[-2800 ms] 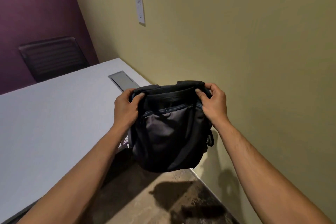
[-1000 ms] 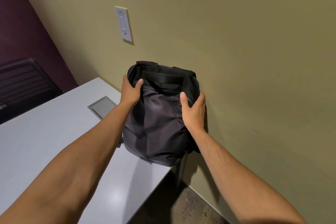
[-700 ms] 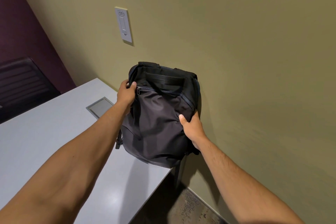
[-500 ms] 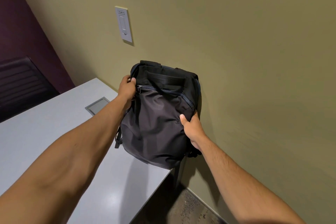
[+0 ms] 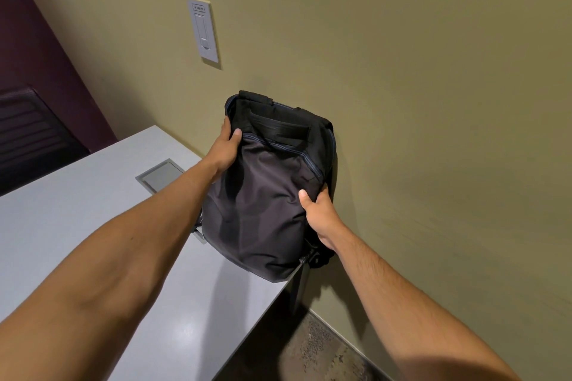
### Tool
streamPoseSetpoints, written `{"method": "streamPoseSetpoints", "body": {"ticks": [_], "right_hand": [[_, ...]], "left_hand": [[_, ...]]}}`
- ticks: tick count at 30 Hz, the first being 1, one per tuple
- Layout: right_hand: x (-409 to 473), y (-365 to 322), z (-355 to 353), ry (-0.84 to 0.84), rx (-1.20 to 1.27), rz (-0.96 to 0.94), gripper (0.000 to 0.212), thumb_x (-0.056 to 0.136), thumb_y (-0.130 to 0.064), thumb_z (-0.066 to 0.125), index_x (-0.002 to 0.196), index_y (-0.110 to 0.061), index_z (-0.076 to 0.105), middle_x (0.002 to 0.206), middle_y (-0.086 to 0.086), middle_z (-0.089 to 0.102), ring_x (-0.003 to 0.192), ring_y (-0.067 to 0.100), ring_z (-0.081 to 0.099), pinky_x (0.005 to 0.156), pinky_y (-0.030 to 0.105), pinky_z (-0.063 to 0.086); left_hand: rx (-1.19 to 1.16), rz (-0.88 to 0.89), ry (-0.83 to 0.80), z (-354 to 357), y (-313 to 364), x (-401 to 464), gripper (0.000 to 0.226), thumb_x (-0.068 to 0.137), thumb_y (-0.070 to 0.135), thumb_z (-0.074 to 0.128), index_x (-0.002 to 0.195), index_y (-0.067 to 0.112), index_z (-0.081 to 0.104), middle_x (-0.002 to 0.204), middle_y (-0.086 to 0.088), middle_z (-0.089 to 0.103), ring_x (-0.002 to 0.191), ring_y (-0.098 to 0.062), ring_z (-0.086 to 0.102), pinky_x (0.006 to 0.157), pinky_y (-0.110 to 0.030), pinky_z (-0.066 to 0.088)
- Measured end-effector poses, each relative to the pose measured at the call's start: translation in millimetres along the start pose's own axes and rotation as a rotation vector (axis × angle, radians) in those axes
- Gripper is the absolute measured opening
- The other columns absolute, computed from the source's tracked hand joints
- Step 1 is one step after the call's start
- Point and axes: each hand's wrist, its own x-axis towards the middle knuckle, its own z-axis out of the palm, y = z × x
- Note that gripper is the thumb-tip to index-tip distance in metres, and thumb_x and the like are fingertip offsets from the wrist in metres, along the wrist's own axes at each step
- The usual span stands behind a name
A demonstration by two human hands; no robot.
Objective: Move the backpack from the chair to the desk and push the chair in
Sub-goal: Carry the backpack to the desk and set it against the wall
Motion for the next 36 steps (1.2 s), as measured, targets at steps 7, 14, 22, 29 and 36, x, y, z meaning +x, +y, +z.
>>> {"method": "streamPoseSetpoints", "body": {"ticks": [7, 14, 22, 29, 36], "right_hand": [[-17, 5, -1, 0.099, -0.084, -0.055, 0.071, 0.095, -0.046, 0.058, 0.153, -0.016, 0.027, 0.152, 0.005, 0.045, 0.138, 0.027, 0.044, 0.115, 0.044, 0.039], [-56, 15, -11, 0.305, -0.203, -0.254, 0.054, 0.098, -0.039, 0.056, 0.143, -0.013, 0.040, 0.144, 0.010, 0.050, 0.132, 0.023, 0.047, 0.104, 0.033, 0.040], [-93, 35, -19, 0.261, -0.525, -0.505, 0.038, 0.099, -0.036, 0.055, 0.125, -0.009, 0.057, 0.123, 0.008, 0.059, 0.116, 0.025, 0.053, 0.092, 0.040, 0.049], [-122, 46, -21, 0.050, -0.645, -0.629, 0.041, 0.098, -0.036, 0.057, 0.126, -0.006, 0.059, 0.126, 0.009, 0.063, 0.121, 0.026, 0.052, 0.099, 0.043, 0.048], [-154, 64, -13, -0.149, -0.754, -0.627, 0.052, 0.098, -0.048, 0.054, 0.138, -0.014, 0.052, 0.144, 0.004, 0.052, 0.137, 0.021, 0.042, 0.111, 0.041, 0.041]], "left_hand": [[0.118, -0.027, 0.129, 10, -32, -64, 0.058, 0.101, 0.047, 0.037, 0.154, 0.029, 0.023, 0.160, -0.002, 0.030, 0.145, -0.024, 0.030, 0.120, -0.044, 0.024], [0.189, -0.091, 0.209, 26, -55, -131, 0.054, 0.101, 0.039, 0.043, 0.150, 0.019, 0.036, 0.154, -0.006, 0.041, 0.140, -0.027, 0.039, 0.116, -0.044, 0.030], [0.271, -0.108, 0.279, 46, -58, -204, 0.053, 0.101, 0.040, 0.043, 0.148, 0.015, 0.040, 0.153, -0.008, 0.042, 0.140, -0.029, 0.039, 0.114, -0.040, 0.030], [0.352, -0.117, 0.351, 57, -64, -269, 0.050, 0.102, 0.037, 0.044, 0.146, 0.013, 0.041, 0.152, -0.008, 0.043, 0.140, -0.027, 0.039, 0.109, -0.032, 0.029], [0.405, -0.246, 0.432, 68, -87, -341, 0.054, 0.102, 0.041, 0.039, 0.149, 0.015, 0.036, 0.159, -0.005, 0.031, 0.149, -0.021, 0.021, 0.118, -0.035, 0.017]]}}
